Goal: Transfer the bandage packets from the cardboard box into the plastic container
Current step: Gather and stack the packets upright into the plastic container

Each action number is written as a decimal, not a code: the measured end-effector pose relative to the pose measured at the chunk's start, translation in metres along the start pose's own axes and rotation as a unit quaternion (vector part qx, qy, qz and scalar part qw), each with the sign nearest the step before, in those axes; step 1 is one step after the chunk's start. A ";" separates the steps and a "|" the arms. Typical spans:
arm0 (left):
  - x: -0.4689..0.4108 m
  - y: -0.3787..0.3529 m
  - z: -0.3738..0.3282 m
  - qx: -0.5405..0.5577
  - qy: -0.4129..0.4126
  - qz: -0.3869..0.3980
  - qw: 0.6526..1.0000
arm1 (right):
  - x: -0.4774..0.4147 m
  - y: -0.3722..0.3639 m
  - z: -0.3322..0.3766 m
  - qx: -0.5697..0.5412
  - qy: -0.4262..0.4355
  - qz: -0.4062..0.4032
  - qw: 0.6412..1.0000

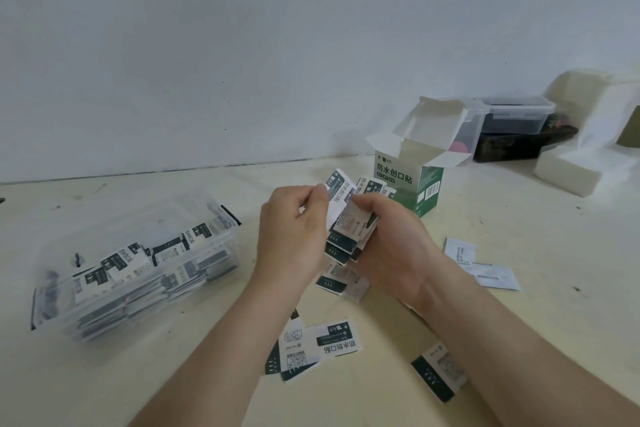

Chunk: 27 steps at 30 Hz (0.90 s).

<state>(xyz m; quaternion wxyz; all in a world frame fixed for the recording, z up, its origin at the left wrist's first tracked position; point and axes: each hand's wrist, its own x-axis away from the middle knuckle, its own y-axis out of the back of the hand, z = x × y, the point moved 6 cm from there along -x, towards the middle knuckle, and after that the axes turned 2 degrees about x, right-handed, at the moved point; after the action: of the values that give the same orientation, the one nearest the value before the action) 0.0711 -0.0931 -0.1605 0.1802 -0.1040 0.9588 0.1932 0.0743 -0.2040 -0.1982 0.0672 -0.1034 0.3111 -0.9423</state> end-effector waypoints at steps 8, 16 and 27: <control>0.006 -0.010 -0.002 -0.076 -0.009 0.087 0.993 | 0.005 -0.009 0.003 0.038 0.014 0.038 0.998; -0.002 0.008 -0.008 0.096 0.009 0.032 0.995 | 0.001 0.001 0.007 0.029 0.002 -0.008 1.000; 0.004 0.000 -0.005 0.274 0.097 0.063 0.955 | -0.002 -0.001 0.013 0.047 0.015 0.068 0.996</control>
<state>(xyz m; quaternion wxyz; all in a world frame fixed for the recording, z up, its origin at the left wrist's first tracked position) 0.0662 -0.0957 -0.1581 0.0954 -0.0081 0.9925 -0.0766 0.0790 -0.2099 -0.1876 0.1312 -0.0649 0.2741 -0.9505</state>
